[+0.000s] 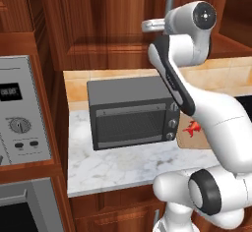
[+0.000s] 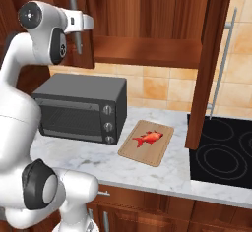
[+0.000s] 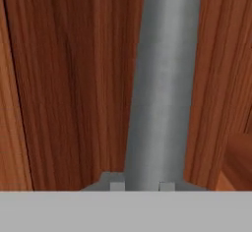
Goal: Open the cabinet, retrieve the rolling pin, and place it next to the meat on the cutting board to prepare for tenderizing.
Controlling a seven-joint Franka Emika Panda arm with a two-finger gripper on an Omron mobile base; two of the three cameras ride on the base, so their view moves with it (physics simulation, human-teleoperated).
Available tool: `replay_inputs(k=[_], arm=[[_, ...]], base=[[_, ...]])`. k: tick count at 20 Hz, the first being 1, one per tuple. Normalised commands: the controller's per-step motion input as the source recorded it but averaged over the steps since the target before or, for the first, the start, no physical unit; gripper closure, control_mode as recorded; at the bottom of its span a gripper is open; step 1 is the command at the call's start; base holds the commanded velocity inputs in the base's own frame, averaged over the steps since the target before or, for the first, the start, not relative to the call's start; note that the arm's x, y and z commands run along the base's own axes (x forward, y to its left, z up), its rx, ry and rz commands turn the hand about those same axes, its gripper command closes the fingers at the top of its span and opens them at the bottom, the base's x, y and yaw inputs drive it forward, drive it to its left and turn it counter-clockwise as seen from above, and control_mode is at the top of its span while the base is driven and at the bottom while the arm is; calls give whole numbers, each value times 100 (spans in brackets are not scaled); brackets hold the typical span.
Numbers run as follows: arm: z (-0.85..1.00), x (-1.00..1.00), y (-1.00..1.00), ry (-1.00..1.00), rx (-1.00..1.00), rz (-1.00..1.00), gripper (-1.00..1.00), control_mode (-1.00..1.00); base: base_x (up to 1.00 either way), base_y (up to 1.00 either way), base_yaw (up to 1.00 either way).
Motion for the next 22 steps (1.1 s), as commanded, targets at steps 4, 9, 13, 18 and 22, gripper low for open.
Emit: replay_inputs(k=[4, 9, 13, 18, 22], arm=[[-11, -74, 67, 0, -3, 4, 100, -100], [-14, -74, 70, 0, 0, 5, 100, -100], [-20, -86, 73, 1, 0, 7, 100, -100], [-19, -79, 73, 6, 0, 6, 100, -100], [-18, -49, 59, 5, -2, 10, -100, -100]], base=[[0, 0, 0], [0, 0, 0], [0, 0, 0], [0, 0, 0], [0, 0, 0]])
